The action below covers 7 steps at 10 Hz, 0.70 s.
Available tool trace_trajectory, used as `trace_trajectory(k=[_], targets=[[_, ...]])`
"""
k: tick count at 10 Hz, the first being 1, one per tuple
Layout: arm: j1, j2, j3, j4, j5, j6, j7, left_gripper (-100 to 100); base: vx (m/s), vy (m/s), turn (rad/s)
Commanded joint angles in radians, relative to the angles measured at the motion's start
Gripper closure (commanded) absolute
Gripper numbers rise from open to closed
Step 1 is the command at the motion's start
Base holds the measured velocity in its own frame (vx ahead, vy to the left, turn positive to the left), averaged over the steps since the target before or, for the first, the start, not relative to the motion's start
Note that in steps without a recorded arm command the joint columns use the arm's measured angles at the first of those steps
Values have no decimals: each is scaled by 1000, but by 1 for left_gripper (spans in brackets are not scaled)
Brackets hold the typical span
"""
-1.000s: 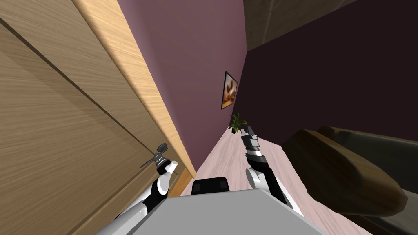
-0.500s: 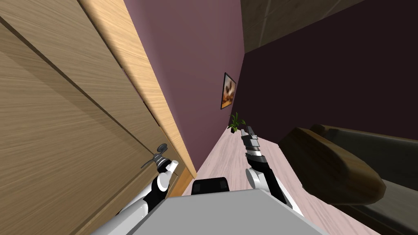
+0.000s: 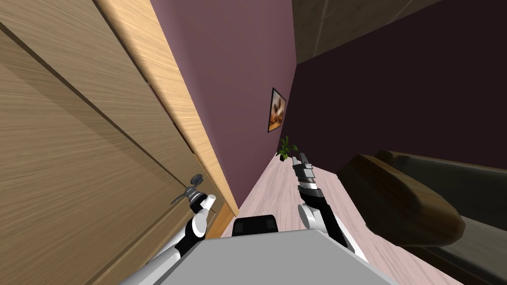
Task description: Push the door open
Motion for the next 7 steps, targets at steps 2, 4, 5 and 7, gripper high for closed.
trace_trajectory(k=[2, 4, 5, 7], targets=[[-12, 38, 5, 43, 1, -55, 10, 100, 0, 0, 0], [-15, 37, 15, 43, 6, -66, 5, 100, -6, 15, -39], [-15, 37, 15, 43, 6, -66, 5, 100, -15, 37, -30], [-18, 35, 25, 32, 11, -70, 0, 100, -10, 51, -42]])
